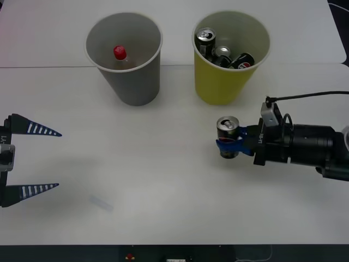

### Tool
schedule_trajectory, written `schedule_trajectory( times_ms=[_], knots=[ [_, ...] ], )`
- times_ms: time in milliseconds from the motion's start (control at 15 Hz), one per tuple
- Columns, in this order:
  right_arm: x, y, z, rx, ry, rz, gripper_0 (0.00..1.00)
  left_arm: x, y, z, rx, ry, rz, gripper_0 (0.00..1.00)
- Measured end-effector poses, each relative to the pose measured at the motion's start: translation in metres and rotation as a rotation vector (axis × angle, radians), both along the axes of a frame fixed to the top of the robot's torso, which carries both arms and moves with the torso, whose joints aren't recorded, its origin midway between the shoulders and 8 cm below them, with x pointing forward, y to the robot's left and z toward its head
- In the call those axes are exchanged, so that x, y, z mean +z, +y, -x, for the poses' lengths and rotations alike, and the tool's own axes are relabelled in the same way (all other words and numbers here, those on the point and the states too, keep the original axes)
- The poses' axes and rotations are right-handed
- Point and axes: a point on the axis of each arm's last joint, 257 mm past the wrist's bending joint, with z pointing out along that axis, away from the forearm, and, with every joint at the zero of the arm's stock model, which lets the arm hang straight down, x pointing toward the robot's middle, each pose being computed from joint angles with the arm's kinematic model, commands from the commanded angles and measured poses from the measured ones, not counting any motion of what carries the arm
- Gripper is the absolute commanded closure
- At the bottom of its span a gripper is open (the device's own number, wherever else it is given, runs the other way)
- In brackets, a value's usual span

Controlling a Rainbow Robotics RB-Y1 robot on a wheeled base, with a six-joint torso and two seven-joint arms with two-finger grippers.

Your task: Put the can into the green bin and the plastic bottle into the gray bin

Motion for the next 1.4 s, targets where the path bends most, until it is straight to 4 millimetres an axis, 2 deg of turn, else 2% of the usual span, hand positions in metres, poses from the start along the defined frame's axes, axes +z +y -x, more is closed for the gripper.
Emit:
schedule_trajectory(
  times_ms=[467,667,867,1067,1400],
  knots=[
    [0.095,-0.011,0.021,-0.070,0.116,-0.105,1.00,0.000,0.000,0.000,0.000,0.000,0.000,0.00],
    [0.142,-0.018,0.019,-0.104,0.143,-0.166,1.00,0.000,0.000,0.000,0.000,0.000,0.000,0.00],
    [0.179,-0.027,0.014,-0.154,0.154,-0.179,1.00,0.000,0.000,0.000,0.000,0.000,0.000,0.00],
    [0.207,-0.036,-0.002,-0.220,0.142,-0.157,1.00,0.000,0.000,0.000,0.000,0.000,0.000,0.00],
    [0.238,-0.057,-0.046,-0.312,0.114,-0.012,1.00,0.000,0.000,0.000,0.000,0.000,0.000,0.00]
  ],
)
